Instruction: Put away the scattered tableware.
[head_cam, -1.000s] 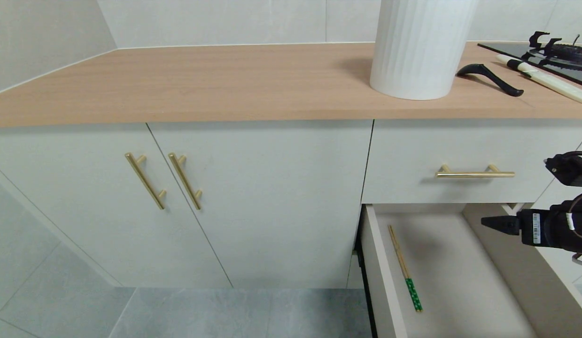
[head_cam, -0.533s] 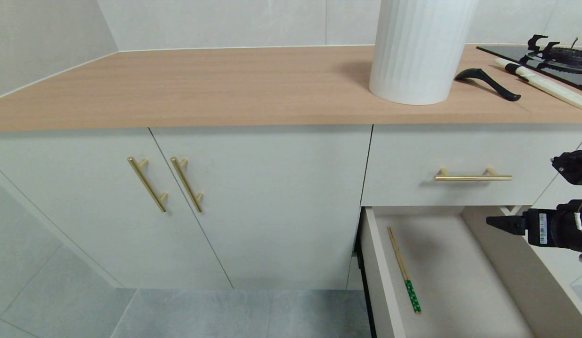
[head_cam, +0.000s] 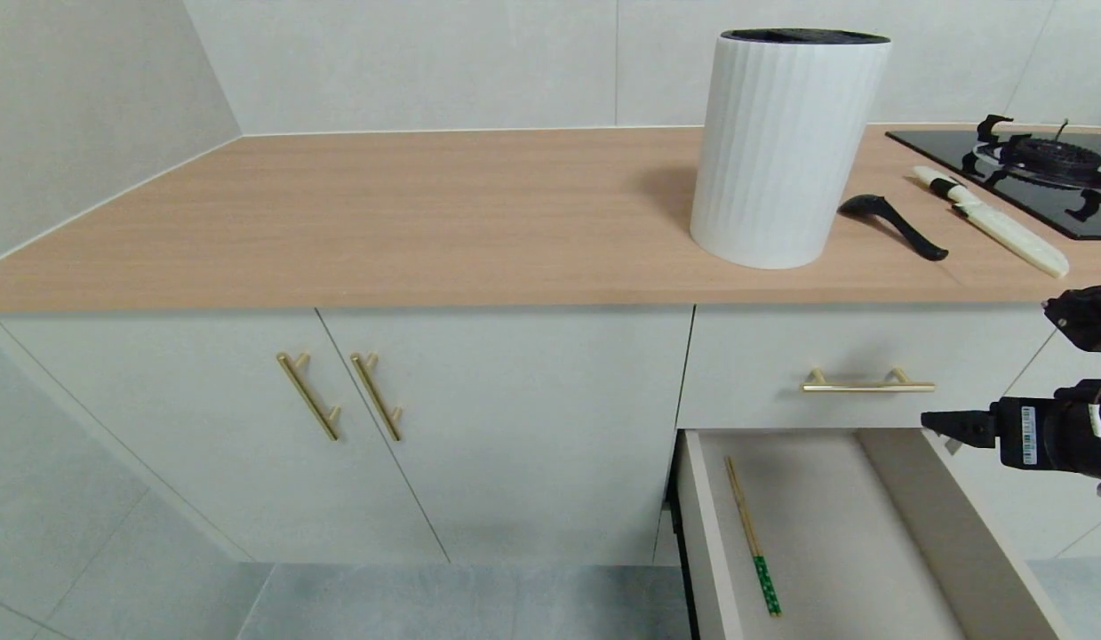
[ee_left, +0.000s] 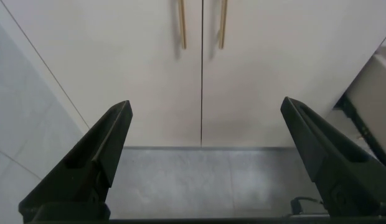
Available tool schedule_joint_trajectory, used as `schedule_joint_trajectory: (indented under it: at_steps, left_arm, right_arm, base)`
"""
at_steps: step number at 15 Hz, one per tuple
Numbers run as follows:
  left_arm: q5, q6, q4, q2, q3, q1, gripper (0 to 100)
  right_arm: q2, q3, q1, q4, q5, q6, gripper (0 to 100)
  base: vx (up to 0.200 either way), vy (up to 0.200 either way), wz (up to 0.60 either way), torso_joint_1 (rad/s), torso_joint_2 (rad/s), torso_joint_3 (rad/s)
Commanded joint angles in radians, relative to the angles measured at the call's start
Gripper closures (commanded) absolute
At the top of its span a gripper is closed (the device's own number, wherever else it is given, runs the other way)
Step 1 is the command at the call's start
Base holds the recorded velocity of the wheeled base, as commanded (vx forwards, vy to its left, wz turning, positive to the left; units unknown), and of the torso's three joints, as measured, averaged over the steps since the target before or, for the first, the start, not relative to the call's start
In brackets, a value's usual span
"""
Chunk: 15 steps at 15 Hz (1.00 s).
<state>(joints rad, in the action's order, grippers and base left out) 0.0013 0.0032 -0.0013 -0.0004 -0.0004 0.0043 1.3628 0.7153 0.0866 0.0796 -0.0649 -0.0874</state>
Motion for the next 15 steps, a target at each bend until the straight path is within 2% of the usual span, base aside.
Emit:
schedule_joint_trajectory:
  at_steps: [1,10,13,15]
  left_arm:
    - [0.000,0.000,0.000,0.000,0.000,0.000,0]
    - [0.000,0.000,0.000,0.000,0.000,0.000,0]
    - [0.000,0.000,0.000,0.000,-0.001,0.000,0]
    - [0.000,0.000,0.000,0.000,0.000,0.000,0]
  right_arm:
    - [-0.007,-0.004,0.002,0.000,0.000,0.002,0]
    - [-0.031,-0.027,0.004,0.002,0.000,0.057,0]
    - [-0.045,-0.022,0.004,0.003,0.000,0.084,0]
    - [-0.010,0.064,-0.002,0.048,0.079,0.094,0]
  base:
    - [0.000,0.000,0.00,0.178,-0.48,-0.295]
    - [0.000,0.000,0.00,0.202,-0.48,-0.279]
    - [0.000,0.000,0.00,0.082,-0.17,-0.093]
    - [0.000,0.000,0.00,0.011,-0.03,-0.013]
